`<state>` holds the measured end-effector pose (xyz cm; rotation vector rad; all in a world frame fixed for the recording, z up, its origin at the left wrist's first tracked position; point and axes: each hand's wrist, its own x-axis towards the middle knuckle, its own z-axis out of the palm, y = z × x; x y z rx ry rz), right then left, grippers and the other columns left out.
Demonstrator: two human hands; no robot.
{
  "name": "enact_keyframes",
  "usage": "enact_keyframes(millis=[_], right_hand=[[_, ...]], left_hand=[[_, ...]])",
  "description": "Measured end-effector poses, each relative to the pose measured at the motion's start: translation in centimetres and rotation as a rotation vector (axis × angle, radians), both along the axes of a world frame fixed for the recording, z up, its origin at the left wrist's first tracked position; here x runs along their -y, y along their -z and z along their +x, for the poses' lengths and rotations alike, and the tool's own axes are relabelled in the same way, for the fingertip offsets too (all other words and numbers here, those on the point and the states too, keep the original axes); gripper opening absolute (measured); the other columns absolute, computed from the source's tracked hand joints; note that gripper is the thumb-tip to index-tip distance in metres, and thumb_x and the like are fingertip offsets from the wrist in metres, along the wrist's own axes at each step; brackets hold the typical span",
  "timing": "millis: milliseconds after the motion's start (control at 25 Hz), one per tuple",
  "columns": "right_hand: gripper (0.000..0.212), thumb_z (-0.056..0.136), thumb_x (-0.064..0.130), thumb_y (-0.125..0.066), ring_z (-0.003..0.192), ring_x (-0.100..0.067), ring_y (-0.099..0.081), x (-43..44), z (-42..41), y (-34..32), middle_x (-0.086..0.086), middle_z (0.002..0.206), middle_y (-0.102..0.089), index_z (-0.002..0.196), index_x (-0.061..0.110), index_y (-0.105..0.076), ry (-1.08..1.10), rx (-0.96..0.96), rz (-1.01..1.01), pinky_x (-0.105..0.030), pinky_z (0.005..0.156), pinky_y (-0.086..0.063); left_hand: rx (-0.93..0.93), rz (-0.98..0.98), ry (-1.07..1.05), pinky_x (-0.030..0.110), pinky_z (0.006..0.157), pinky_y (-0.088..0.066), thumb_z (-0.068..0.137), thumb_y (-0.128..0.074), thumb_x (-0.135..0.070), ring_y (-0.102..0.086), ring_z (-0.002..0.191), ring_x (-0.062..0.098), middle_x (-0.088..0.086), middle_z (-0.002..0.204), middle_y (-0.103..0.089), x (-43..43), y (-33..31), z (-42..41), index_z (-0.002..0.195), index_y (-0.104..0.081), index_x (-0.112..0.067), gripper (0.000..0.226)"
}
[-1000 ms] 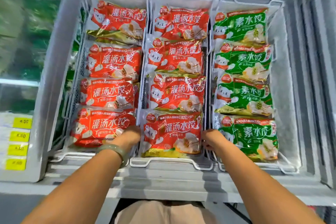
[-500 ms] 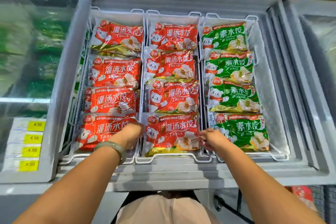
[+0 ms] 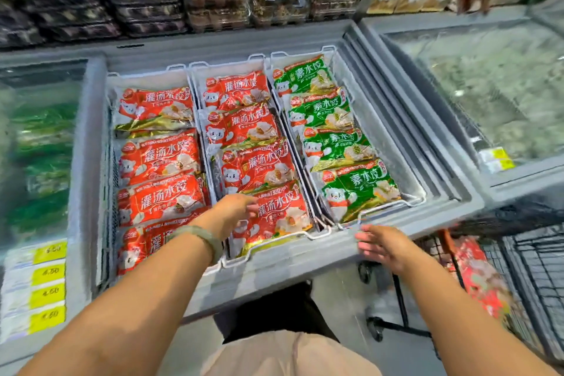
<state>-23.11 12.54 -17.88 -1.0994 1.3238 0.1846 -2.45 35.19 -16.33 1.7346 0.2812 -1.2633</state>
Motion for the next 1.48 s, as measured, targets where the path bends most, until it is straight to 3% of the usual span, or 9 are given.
enact_keyframes(millis=[160,320,480,600,760,920,1120,1280,1480], right_hand=[[0.022,0.098,0.018,-0.043,0.07,-0.019,-0.053,0.2,-6.5,-1.0,-0.023,0.11,-0.067,0.111,0.008,-0.058,0.103,-0.004,-0.024,-0.026,0.064,-0.041],[0.035,0.099,0.019,-0.044,0.086,-0.023,-0.059,1.1,-11.7,-2.0,-0.019,0.119,-0.062,0.129,0.002,-0.052,0.176,0.012,-0.046,-0.03,0.074,-0.047],[0.034,0.099,0.021,-0.043,0.088,-0.023,-0.06,3.5,-17.4,-2.9,-0.012,0.107,-0.063,0.127,0.004,-0.053,0.24,0.034,-0.065,-0.037,0.09,-0.047],[0.032,0.099,0.02,-0.044,0.082,-0.02,-0.06,5.4,-22.7,-3.3,-0.006,0.094,-0.065,0.124,0.004,-0.055,0.261,0.022,-0.057,-0.03,0.073,-0.047],[0.034,0.097,0.02,-0.047,0.08,-0.024,-0.059,9.0,-32.2,-3.9,-0.012,0.101,-0.066,0.123,-0.001,-0.056,0.285,-0.031,-0.086,-0.029,0.068,-0.047],[0.039,0.096,0.02,-0.049,0.086,-0.037,-0.06,12.6,-39.9,-4.1,-0.025,0.093,-0.065,0.121,-0.009,-0.055,0.325,-0.094,-0.13,-0.025,0.06,-0.039],[0.022,0.097,0.019,-0.045,0.073,-0.019,-0.056,15.2,-45.6,-2.8,-0.007,0.088,-0.065,0.108,0.007,-0.06,0.399,-0.144,-0.138,-0.027,0.063,-0.045],[0.013,0.096,0.02,-0.046,0.073,-0.018,-0.056,16.6,-46.4,-1.3,-0.002,0.084,-0.064,0.096,0.014,-0.057,0.426,-0.147,-0.081,-0.026,0.063,-0.045],[0.015,0.096,0.019,-0.044,0.07,-0.016,-0.055,19.4,-45.1,0.4,-0.001,0.081,-0.063,0.089,0.017,-0.057,0.446,-0.141,-0.001,-0.026,0.065,-0.045]], left_hand=[[0.065,-0.024,0.085,0.02,0.057,-0.036,0.098,-0.04,-0.016,-0.05,0.065,0.01,0.0,0.086,-0.061,2.0,-1.4,-2.2,0.113,-0.057,-0.007,0.024],[0.14,-0.063,0.161,0.019,0.055,-0.043,0.099,-0.039,-0.014,-0.054,0.068,0.01,0.001,0.088,-0.062,5.1,-4.3,-4.6,0.113,-0.058,-0.007,0.025],[0.165,-0.097,0.21,0.02,0.058,-0.034,0.1,-0.038,-0.015,-0.051,0.068,0.009,-0.002,0.085,-0.06,9.6,-6.5,-9.1,0.113,-0.057,-0.011,0.024],[0.172,-0.085,0.259,0.022,0.062,-0.036,0.101,-0.035,-0.018,-0.052,0.075,0.01,-0.002,0.092,-0.06,13.1,-6.6,-14.0,0.114,-0.056,-0.013,0.025],[0.082,-0.102,0.311,0.022,0.061,-0.036,0.102,-0.032,-0.015,-0.051,0.069,0.01,0.0,0.084,-0.058,18.4,-6.0,-23.1,0.092,-0.054,-0.012,0.024],[0.059,-0.097,0.344,0.023,0.059,-0.034,0.101,-0.035,-0.016,-0.049,0.066,0.012,0.001,0.081,-0.058,23.3,-4.5,-29.9,0.108,-0.051,-0.01,0.018],[0.051,0.027,0.538,0.029,0.09,-0.043,0.099,-0.041,-0.022,-0.059,0.106,0.019,0.005,0.116,-0.063,28.0,-3.5,-36.1,0.127,-0.05,-0.013,0.03],[0.061,0.079,0.597,0.02,0.065,-0.038,0.099,-0.043,-0.021,-0.055,0.077,0.012,-0.001,0.093,-0.06,30.8,-2.9,-37.7,0.084,-0.051,-0.02,0.017],[0.024,0.143,0.699,0.022,0.069,-0.037,0.1,-0.038,-0.021,-0.052,0.076,0.01,-0.005,0.083,-0.055,36.5,-0.5,-37.7,0.1,-0.05,-0.018,0.012]])
